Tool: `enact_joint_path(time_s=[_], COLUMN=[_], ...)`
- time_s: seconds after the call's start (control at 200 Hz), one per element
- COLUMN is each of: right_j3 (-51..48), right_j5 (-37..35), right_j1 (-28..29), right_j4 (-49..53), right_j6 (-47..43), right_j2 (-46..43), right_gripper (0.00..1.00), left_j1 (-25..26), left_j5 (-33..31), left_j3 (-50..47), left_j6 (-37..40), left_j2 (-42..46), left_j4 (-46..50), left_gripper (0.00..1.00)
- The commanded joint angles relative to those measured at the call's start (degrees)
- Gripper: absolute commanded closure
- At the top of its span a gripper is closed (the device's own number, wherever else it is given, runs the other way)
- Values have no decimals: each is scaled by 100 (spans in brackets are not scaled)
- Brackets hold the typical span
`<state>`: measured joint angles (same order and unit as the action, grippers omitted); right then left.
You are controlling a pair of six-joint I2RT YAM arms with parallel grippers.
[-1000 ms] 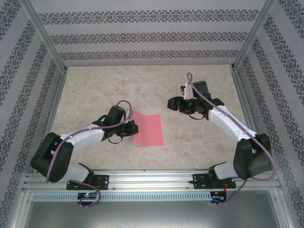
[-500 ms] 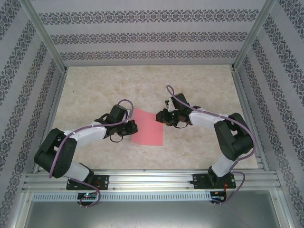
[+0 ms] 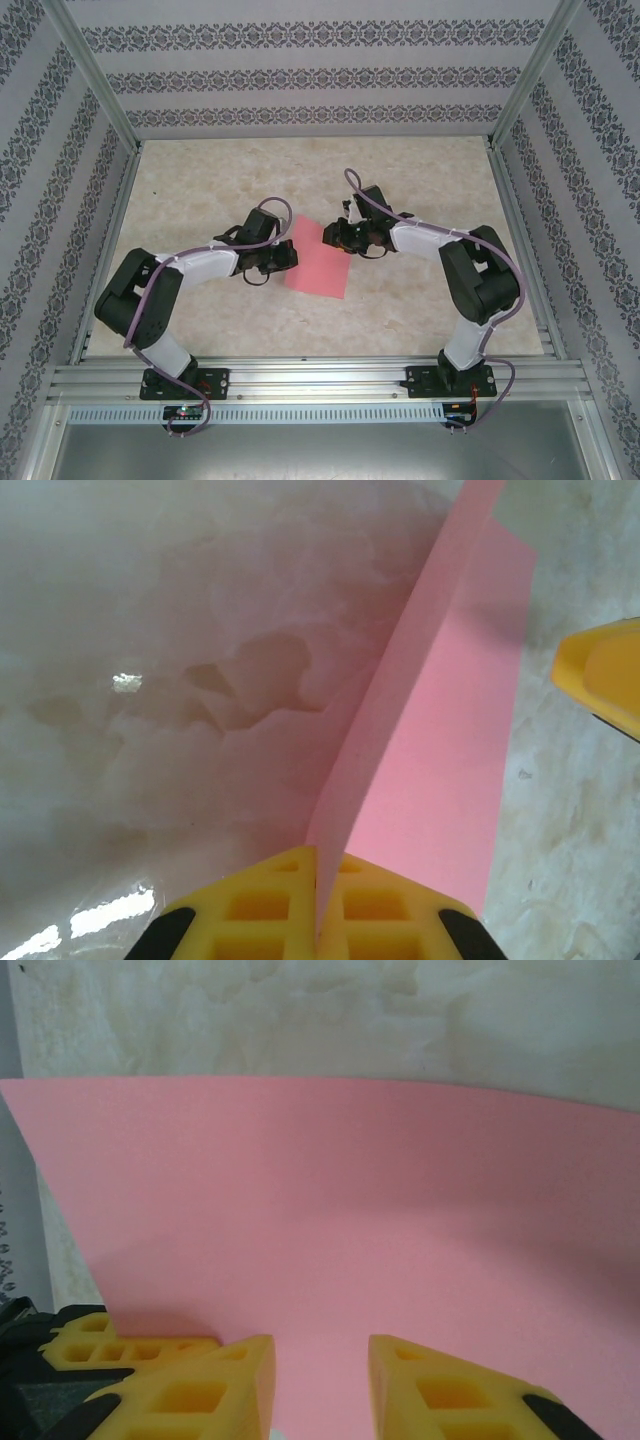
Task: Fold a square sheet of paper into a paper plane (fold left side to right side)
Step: Move the square sheet of paper to the center of the table, then first fold in half a square sheet of paper at the center of the table.
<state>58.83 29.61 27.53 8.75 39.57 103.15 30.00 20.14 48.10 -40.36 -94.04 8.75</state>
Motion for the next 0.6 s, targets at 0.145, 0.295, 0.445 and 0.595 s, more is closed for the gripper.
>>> enact_joint_path(time_s=[0.145,0.295,0.445,0.595], right_j3=[70,37,47,121], right_j5=[-122,-79,-40,54], right_j1=[-165,-217,-228,-221], right_j4=[33,106,118,131], right_j6=[-146,-235,-279,-300], right_j2=[232,188,166,214], right_gripper=[69,69,69,69], left_j1=[-135,-313,-397,-398], left_j5=[-227,-237,-132,-35], left_j3=[0,-116,-119,77], left_j6=[-25,1,147,374], left_j2=[42,250,309,165], left_j4=[3,80,159,322], left_gripper=[97,97,98,98])
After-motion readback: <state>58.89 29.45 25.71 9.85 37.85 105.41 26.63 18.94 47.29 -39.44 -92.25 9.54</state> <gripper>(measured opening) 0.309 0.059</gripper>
